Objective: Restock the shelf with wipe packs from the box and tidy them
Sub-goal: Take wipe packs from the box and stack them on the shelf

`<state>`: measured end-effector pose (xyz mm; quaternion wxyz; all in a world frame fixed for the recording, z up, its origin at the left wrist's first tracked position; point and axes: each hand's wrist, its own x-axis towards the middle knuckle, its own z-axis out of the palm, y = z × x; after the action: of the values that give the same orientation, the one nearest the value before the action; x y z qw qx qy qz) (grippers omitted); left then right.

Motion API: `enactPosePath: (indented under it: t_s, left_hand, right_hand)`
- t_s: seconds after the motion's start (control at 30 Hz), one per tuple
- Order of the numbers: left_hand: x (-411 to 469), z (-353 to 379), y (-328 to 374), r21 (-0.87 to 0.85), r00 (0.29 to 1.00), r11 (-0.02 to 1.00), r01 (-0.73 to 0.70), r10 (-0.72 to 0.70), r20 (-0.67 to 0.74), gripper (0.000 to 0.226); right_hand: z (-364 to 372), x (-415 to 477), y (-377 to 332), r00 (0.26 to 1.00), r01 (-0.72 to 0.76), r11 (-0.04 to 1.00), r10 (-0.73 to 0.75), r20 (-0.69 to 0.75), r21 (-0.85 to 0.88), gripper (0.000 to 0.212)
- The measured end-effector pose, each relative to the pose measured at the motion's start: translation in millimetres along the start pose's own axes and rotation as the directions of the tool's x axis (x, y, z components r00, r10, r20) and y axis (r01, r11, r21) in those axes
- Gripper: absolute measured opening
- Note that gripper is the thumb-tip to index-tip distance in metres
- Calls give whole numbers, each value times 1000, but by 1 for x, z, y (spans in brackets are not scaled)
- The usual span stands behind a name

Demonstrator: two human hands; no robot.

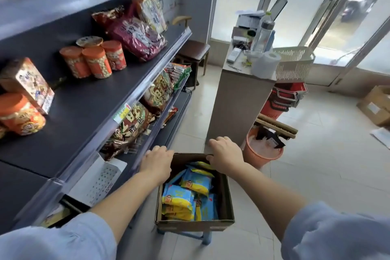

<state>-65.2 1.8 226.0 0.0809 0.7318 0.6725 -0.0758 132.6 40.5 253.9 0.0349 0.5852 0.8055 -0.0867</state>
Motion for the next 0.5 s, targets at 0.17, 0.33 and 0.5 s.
enactPosePath:
  t_s: [0.17,0.33,0.5]
  left_hand:
    - [21,31,13,-4,998,1000,25,-25,63,34]
    - [38,68,23,-22,991,997,68,-65,121,35]
    - [50,108,32,-53,978,993,103,-91,186,36]
  right_hand:
    - [33,17,18,996,8,1000,-9,91,13,24]
    - [68,36,38,987,45,998,-49,156,34,29]
    - [109,49,56,969,61,998,-67,239,33,30]
